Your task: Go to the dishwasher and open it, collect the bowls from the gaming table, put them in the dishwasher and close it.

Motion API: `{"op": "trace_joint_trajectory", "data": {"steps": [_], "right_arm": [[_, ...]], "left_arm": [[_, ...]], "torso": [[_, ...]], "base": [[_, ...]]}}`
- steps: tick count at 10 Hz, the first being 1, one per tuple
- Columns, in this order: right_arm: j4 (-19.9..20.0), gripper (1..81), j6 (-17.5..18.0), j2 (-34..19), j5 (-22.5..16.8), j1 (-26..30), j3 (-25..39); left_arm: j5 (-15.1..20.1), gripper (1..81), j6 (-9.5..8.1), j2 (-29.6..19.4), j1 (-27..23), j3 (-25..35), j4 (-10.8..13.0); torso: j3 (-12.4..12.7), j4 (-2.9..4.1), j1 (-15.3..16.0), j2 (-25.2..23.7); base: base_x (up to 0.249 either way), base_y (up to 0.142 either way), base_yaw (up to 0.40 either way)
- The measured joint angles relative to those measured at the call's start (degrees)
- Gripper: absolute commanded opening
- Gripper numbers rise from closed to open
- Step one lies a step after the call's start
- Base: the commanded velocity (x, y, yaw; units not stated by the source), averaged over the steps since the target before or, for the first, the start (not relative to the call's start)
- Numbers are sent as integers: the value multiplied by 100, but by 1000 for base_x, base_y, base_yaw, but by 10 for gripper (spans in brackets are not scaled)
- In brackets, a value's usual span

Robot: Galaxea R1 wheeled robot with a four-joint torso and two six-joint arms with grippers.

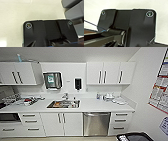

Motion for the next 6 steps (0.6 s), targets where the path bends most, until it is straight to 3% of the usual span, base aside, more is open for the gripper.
{"op": "trace_joint_trajectory", "data": {"steps": [6], "right_arm": [[0,811,0,0,2,17,-11]], "left_arm": [[-2,811,0,2,-5,0,0]], "torso": [[0,0,2,0]], "base": [[100,0,0]]}}
